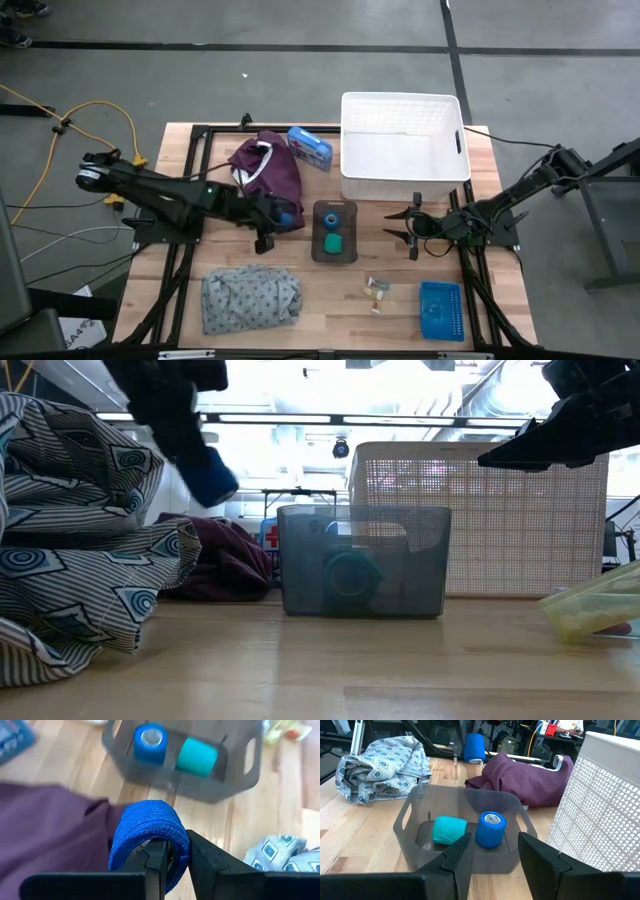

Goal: Pick & Place Medicine items
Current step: Put the blue rolled bandage into the black bin

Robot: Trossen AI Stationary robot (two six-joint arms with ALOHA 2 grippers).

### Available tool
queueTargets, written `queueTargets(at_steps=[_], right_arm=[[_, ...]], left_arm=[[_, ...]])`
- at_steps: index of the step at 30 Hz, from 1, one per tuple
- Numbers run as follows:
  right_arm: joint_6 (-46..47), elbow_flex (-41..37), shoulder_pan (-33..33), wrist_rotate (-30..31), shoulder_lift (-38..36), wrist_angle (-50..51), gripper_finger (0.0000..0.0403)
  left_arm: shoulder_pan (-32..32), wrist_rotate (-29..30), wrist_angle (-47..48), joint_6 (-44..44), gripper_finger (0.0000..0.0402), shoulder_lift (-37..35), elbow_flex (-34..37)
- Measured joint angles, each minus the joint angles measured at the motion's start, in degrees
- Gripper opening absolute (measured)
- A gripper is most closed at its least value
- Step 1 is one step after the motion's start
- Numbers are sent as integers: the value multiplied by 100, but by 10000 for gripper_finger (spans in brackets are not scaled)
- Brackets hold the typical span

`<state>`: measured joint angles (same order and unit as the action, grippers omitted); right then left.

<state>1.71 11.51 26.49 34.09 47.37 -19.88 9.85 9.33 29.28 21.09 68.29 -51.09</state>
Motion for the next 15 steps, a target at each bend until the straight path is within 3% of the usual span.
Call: queueTargets(at_steps=[8,15], right_arm=[[1,0,-1,1,0,0,146],[-1,0,0,1,-2,-1,146]], left_arm=[[-366,-152,-250,-561,53,76,-127],[-604,-437,71,-1189,53,990,-1116]])
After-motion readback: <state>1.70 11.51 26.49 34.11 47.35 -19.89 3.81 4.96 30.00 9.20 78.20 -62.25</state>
